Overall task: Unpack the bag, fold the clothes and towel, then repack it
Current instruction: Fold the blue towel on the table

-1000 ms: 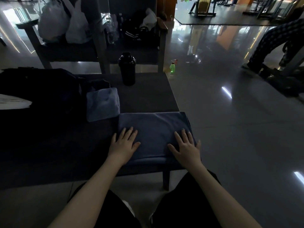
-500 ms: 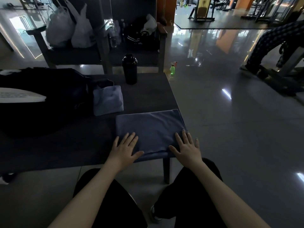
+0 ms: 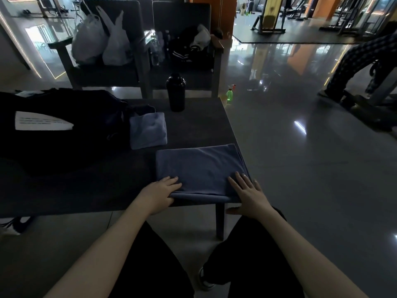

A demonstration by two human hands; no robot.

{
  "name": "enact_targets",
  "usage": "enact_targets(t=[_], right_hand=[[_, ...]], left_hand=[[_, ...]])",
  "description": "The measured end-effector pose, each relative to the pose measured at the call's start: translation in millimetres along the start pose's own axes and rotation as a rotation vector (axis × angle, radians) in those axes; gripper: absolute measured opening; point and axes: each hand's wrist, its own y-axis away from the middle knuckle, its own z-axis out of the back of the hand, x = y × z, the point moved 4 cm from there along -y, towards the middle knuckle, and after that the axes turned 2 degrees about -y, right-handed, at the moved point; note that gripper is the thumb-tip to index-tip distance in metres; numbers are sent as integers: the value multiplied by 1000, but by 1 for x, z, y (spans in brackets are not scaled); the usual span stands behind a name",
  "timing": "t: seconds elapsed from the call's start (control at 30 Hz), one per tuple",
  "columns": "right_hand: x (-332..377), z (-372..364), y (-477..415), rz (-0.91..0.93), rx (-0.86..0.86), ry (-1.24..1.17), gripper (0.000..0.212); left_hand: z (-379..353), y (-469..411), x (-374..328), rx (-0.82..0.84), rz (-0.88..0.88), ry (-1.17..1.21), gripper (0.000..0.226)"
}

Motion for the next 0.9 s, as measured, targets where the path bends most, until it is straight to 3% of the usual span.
enact_targets(t=[0.17,0.33,0.43,0.53,0.67,0.9], right_hand=[[-6,10,-2,20,-27,-39,78],[-18,23,-5,19,-4,-283,59],[-25,28,-5,-36,-107,-428,46],[-27,33,-3,-136,-274,-541,10],[-27,31,-6,-256,-373,-685,25],[-4,38,-12,-294,-537,-615,33]], left_hand=[[5,3,13,-53,44,169,53],[10,9,30,-132,122,393,35],[16,15,34,-138,176,527,17],[27,19,37,-169,238,585,15],[31,21,47,-262,325,737,17],[27,12,55,-457,449,973,27]])
